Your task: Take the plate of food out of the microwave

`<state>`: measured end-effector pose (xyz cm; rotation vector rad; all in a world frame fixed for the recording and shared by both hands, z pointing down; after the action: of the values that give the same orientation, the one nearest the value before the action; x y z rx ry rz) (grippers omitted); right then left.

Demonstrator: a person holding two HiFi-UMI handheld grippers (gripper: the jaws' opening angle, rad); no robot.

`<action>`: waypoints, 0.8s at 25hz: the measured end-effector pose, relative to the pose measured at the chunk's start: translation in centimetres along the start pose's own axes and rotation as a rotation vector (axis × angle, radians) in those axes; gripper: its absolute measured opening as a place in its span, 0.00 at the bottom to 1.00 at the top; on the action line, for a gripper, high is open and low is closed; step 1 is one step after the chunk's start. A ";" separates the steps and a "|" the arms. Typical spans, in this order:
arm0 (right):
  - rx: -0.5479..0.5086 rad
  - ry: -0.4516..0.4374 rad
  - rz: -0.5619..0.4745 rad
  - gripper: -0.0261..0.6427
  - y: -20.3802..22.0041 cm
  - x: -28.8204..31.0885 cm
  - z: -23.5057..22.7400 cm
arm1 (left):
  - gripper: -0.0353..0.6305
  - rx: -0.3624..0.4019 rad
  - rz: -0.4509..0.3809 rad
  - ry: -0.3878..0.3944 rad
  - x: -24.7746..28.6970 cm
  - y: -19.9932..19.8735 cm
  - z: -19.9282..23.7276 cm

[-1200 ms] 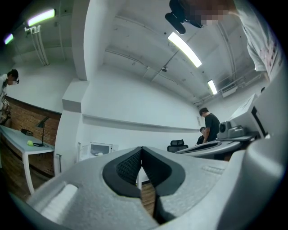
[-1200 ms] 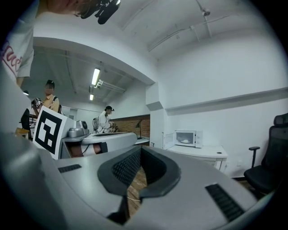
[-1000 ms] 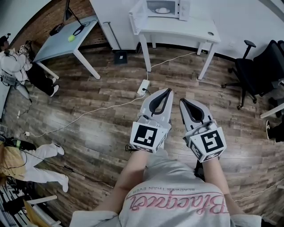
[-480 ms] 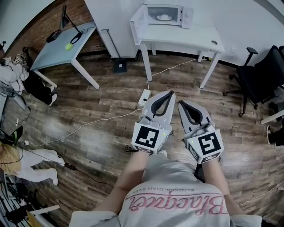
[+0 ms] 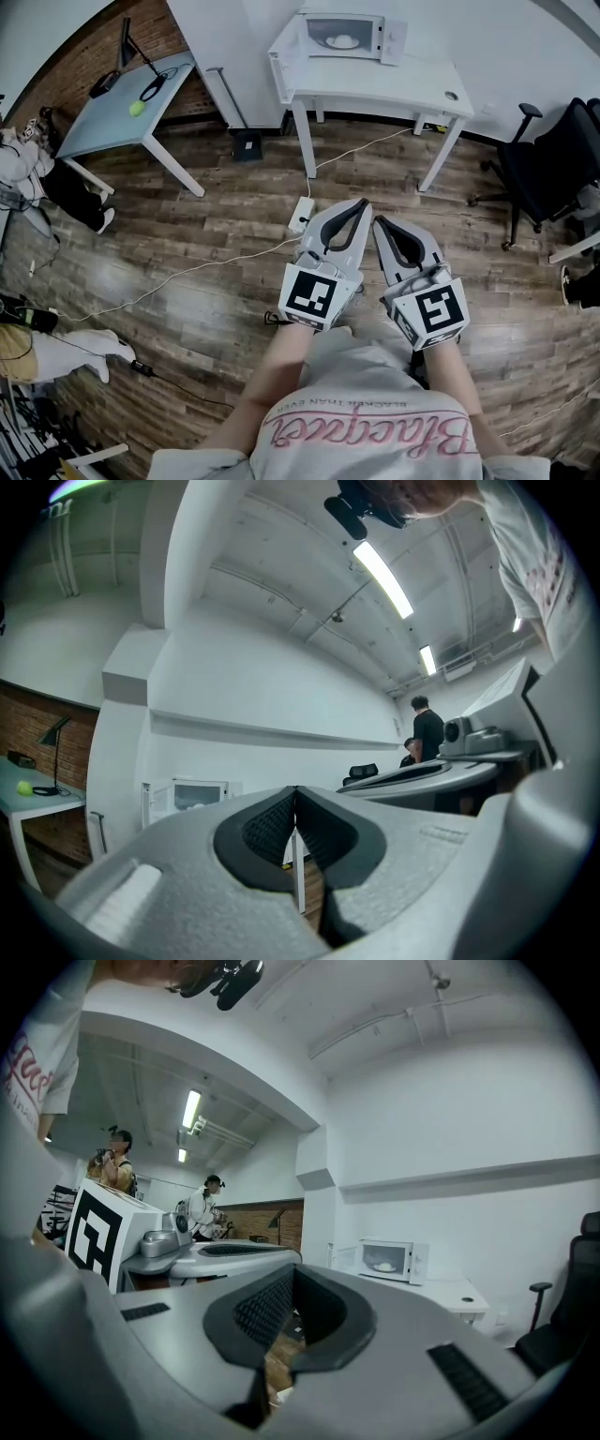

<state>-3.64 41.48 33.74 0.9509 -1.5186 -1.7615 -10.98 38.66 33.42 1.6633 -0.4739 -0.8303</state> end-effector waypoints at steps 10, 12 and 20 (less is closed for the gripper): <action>0.010 0.055 -0.006 0.05 0.5 1.1 -2.2 | 0.06 0.025 0.014 -0.011 1.8 0.8 1.2; 0.000 0.057 -0.016 0.05 0.5 1.4 -2.6 | 0.06 0.038 0.015 -0.017 2.1 1.0 1.4; -0.026 0.043 -0.033 0.05 0.4 2.8 -4.0 | 0.06 0.040 0.005 -0.028 4.0 0.9 2.1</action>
<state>-1.79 36.93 33.49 0.9999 -1.4577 -1.7680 -9.70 34.24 33.02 1.6878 -0.5170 -0.8466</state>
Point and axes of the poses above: the fingertips, and each gripper's own axes: x forward along the fingers, z to its left, y out of its underside, the point moved 5 cm from there along -x, backward along the fingers, and after that the axes turned 9 degrees about -z, right-handed, at the moved point
